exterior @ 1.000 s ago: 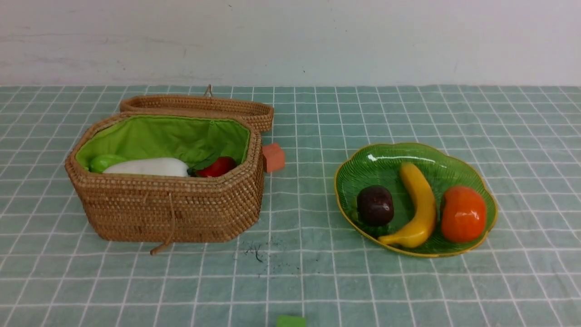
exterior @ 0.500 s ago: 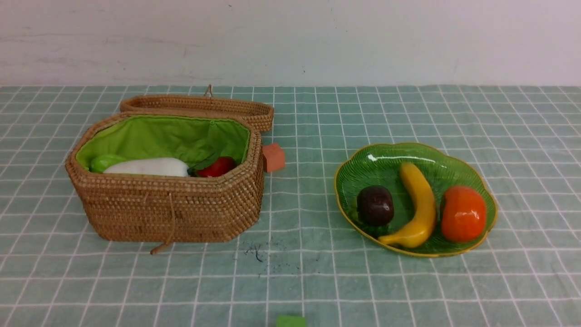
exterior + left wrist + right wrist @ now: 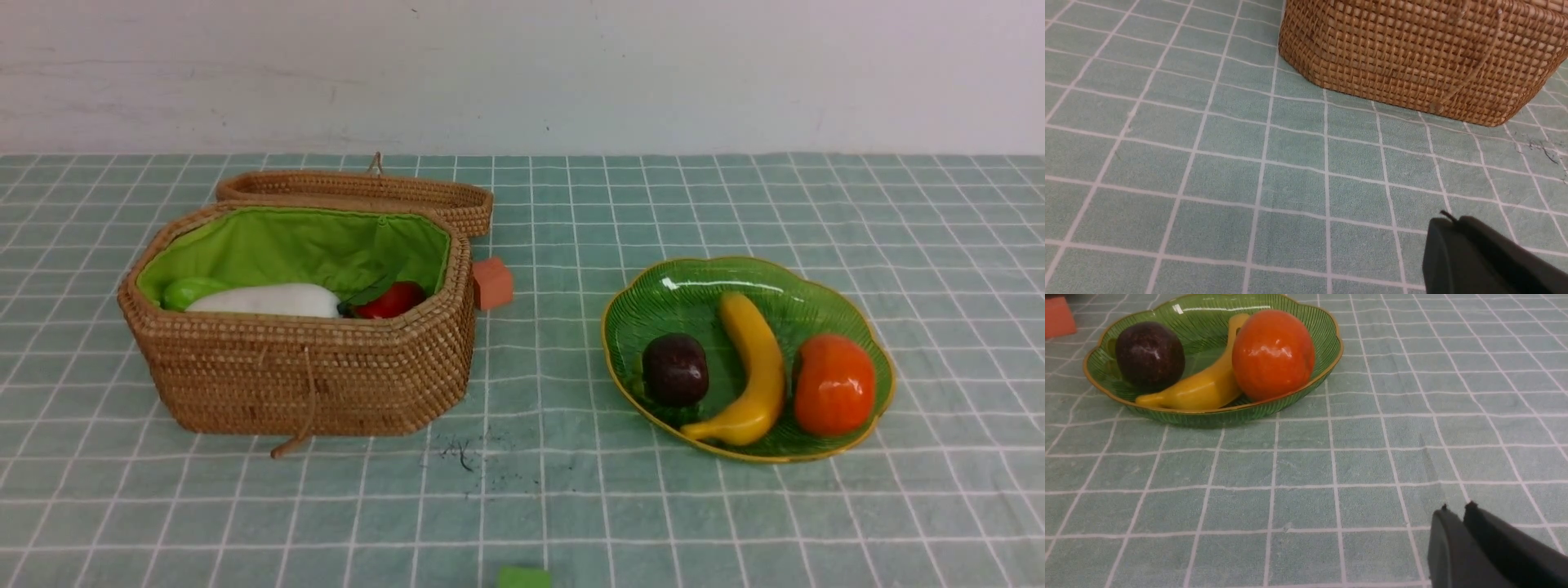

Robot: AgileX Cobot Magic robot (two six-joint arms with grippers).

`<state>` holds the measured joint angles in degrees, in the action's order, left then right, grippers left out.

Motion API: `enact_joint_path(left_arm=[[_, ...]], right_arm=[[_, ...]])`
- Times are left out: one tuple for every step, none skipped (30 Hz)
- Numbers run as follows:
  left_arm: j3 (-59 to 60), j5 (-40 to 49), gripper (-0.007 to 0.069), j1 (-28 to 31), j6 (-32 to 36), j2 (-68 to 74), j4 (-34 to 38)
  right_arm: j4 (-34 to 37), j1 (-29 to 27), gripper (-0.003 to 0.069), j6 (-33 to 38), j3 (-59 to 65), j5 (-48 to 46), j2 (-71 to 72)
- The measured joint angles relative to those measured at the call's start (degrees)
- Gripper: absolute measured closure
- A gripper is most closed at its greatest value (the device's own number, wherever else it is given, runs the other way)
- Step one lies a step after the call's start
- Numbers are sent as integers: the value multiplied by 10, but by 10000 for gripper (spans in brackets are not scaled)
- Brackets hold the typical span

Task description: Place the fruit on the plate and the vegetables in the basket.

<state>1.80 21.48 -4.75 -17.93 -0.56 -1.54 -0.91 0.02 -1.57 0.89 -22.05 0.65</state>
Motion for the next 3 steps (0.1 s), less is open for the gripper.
enact_joint_path(left_arm=[[0, 0, 638, 0, 0, 0, 0], [0, 0, 638, 0, 0, 0, 0], [0, 0, 638, 0, 0, 0, 0]], right_arm=[[0, 0, 600, 0, 0, 0, 0], [0, 0, 598, 0, 0, 0, 0], [0, 0, 596, 0, 0, 0, 0]])
